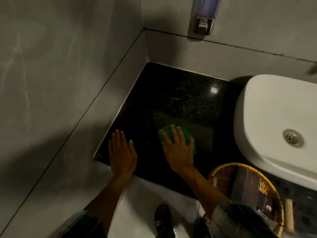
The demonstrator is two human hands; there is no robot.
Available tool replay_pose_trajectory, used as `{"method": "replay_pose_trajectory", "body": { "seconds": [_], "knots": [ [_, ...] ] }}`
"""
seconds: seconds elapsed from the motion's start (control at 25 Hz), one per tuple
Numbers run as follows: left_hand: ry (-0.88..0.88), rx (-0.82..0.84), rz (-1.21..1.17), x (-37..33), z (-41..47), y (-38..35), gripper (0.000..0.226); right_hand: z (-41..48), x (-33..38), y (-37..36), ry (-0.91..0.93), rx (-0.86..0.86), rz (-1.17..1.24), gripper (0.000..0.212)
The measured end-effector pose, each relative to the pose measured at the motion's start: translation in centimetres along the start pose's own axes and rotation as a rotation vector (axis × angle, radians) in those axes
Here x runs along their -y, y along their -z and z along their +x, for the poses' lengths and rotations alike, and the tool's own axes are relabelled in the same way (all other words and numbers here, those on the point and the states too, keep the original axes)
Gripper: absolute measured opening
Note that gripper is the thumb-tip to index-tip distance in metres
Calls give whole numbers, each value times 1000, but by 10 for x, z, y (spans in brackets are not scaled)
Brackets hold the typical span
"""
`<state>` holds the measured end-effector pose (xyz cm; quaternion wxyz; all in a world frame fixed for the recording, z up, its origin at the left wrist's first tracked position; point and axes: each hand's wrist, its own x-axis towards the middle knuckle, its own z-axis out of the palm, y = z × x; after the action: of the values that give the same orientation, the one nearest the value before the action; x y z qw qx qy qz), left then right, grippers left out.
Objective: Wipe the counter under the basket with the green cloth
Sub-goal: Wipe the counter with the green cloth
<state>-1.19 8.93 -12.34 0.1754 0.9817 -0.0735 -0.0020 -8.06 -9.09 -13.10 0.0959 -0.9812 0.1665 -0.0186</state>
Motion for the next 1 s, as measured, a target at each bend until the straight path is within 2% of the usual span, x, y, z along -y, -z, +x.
{"method": "replay_pose_trajectory", "body": {
  "seconds": [0.16, 0.36, 0.44, 0.68, 0.84, 1.0],
  "knots": [
    [9, 2, 25, -1, 0, 0, 62, 46, -67, 14, -348, -39, 63, 51],
    [29, -16, 33, -4, 3, -5, 64, 126, -85, 17, -492, -65, 156, 49],
    [26, -20, 32, -3, 4, -6, 63, 153, -66, 18, -461, -44, 174, 49],
    [12, -12, 21, -2, 4, -6, 64, 144, -5, 13, -119, 94, 147, 53],
    [8, -16, 11, 3, 4, -10, 68, 143, -17, 50, -131, 191, 414, 60],
    [17, -2, -28, 3, 6, -8, 66, 82, -25, 113, -87, -3, 618, 62]
  ]
}}
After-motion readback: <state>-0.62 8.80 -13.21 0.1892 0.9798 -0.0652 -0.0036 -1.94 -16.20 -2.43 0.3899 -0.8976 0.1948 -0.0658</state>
